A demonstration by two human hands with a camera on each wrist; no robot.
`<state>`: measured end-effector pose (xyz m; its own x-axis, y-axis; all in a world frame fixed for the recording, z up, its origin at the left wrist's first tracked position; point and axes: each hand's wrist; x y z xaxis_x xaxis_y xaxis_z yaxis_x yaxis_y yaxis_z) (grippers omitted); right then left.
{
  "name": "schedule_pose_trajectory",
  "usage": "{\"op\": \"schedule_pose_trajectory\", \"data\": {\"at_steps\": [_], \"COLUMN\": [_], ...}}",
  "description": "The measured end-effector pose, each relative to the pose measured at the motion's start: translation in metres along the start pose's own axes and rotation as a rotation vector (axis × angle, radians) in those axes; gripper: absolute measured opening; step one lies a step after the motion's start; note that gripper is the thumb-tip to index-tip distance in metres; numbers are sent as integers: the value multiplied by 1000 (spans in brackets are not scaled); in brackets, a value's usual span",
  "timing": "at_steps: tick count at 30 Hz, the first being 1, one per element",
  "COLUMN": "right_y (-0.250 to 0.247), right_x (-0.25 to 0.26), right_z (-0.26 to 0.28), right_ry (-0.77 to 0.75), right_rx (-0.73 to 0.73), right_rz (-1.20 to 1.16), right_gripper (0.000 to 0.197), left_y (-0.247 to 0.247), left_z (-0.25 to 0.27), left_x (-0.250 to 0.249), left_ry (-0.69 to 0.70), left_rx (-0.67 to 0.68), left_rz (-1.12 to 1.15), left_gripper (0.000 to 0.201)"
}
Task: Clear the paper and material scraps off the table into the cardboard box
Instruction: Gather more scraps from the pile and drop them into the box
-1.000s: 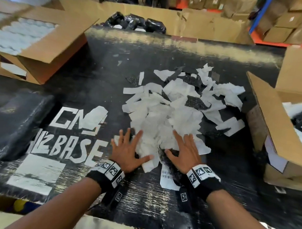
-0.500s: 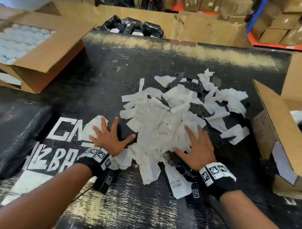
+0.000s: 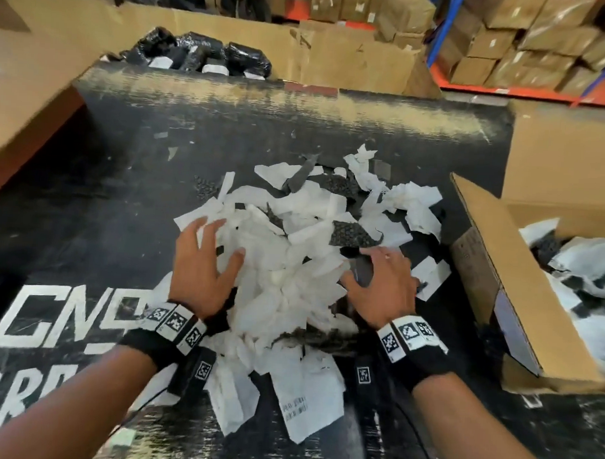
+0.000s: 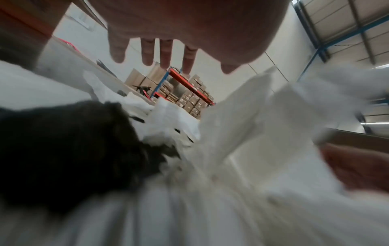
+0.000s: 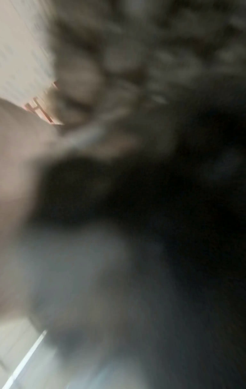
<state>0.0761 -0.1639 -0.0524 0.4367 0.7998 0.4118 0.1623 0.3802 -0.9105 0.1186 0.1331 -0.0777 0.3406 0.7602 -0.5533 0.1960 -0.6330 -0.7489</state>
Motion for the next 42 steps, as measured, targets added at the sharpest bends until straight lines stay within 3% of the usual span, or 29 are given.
{"op": "schedule_pose_trajectory", "data": {"at_steps": [2,5,7,11,14,16,18,21,24,26,28,31,34,36,40,42], "right_y": [4,18,29,47,32,12,-3,-13,-10,-6,0,16,41,45,29,19], "right_x": [-14,-25,-17,15,32,38,38,26,7,2,10,35,49,55,62,64], "right_z": [-31,-58,-57,-24,-22,-40,-69,-126,-186,-212,-220,-210,-183,-160,-145,-165], "right_ry": [194,403,359,72,19,68,140,312,546,626,536,295,140,57,19,53], "right_rx": [41,258,350,432,296,135,49,-15,60,156,282,417,474,498,419,315], "right_rz": [62,68,72,127,36,-22,-52,-70,-111,-169,-113,-10,40,-3,-149,-186], "right_gripper": [76,95,92,80,55,34,28,55,98,108,103,98,114,107,57,51], "left_y": [9,29,44,66,60,49,38,34,48,62,72,81,85,84,71,66], "left_z": [-23,-44,-48,-38,-44,-64,-91,-134,-160,-165,-161,-148,-137,-135,-144,-154], "left_x": [12,23,20,-6,-20,-18,-9,15,46,56,46,22,10,9,14,22], "left_ry": [-150,-290,-218,-28,93,159,157,-13,-230,-305,-319,-227,-110,-75,-27,-7], "left_rx": [180,436,591,677,549,358,265,295,452,532,563,605,682,673,374,297], "left_rz": [-122,-198,-219,-80,-96,-120,-111,-156,-210,-171,-128,-59,12,50,14,-30], "left_gripper": [85,111,122,121,103,90,89,90,103,118,114,112,116,113,94,93]}}
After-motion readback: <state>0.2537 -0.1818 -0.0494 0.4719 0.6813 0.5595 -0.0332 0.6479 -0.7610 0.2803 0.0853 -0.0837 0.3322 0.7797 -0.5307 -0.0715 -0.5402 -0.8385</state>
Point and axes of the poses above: each hand's wrist, its own z-axis away from the middle knuckle, its own y-axis out of the palm, x = y × z, and after that the axes turned 12 degrees about y, right-handed
